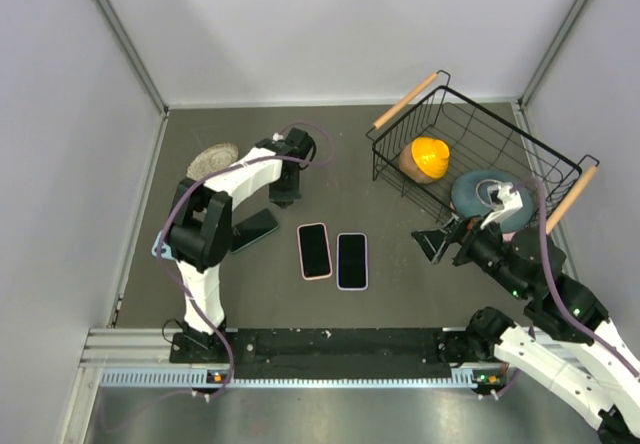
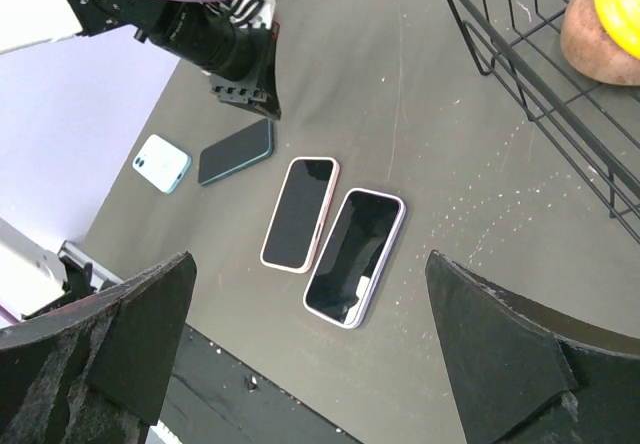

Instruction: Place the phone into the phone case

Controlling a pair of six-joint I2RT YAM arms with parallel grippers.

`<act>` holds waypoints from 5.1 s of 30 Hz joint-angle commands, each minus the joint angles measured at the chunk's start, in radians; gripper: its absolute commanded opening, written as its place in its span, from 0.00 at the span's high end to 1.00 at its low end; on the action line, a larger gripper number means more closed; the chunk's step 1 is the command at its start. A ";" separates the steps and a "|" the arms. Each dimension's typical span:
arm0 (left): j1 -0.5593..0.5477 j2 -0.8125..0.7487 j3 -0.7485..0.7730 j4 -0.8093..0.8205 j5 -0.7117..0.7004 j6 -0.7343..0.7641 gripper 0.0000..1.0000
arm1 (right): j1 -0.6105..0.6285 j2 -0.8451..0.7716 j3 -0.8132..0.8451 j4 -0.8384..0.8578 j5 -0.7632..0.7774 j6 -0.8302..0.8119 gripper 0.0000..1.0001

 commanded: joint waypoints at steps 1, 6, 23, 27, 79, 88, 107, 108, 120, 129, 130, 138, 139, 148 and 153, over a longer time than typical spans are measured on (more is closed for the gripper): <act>0.078 -0.110 0.003 0.023 0.017 0.114 0.82 | 0.008 -0.036 0.032 -0.021 0.036 0.001 0.01; 0.188 -0.181 -0.132 0.036 0.099 0.276 0.29 | 0.008 -0.038 0.021 -0.024 0.041 0.002 0.01; 0.434 -0.158 -0.163 0.051 0.447 0.344 0.01 | 0.008 -0.059 0.017 -0.033 0.033 -0.014 0.01; 0.441 -0.124 -0.159 0.053 0.453 0.343 0.01 | 0.008 -0.067 0.038 -0.044 0.041 -0.024 0.01; 0.162 -0.267 -0.498 0.112 0.267 0.168 0.48 | 0.007 0.014 0.001 -0.051 0.006 0.126 0.01; 0.162 -0.393 -0.599 0.232 0.483 0.079 0.57 | 0.010 0.281 -0.039 0.209 -0.163 0.275 0.13; 0.162 -0.620 -0.749 0.356 0.651 0.021 0.62 | 0.134 1.047 0.194 0.581 -0.240 0.426 0.50; 0.162 -0.640 -0.755 0.355 0.654 0.022 0.62 | 0.134 1.091 0.216 0.593 -0.253 0.426 0.50; 0.162 -0.759 -0.797 0.395 0.727 -0.002 0.62 | 0.143 1.294 0.294 0.699 -0.344 0.440 0.51; 0.161 -0.770 -0.800 0.401 0.740 -0.010 0.62 | 0.174 1.360 0.319 0.714 -0.362 0.432 0.55; 0.161 -0.769 -0.801 0.401 0.740 -0.009 0.62 | 0.175 1.367 0.322 0.717 -0.367 0.432 0.55; 0.161 -0.767 -0.800 0.402 0.744 -0.007 0.61 | 0.183 1.395 0.333 0.728 -0.381 0.430 0.67; 0.161 -0.767 -0.798 0.401 0.744 -0.007 0.61 | 0.183 1.400 0.336 0.723 -0.384 0.430 0.69; 0.161 -0.755 -0.782 0.393 0.749 -0.006 0.61 | 0.182 1.412 0.345 0.743 -0.410 0.432 0.79; 0.161 -0.764 -0.780 0.381 0.740 0.001 0.60 | 0.183 1.421 0.345 0.743 -0.411 0.433 0.81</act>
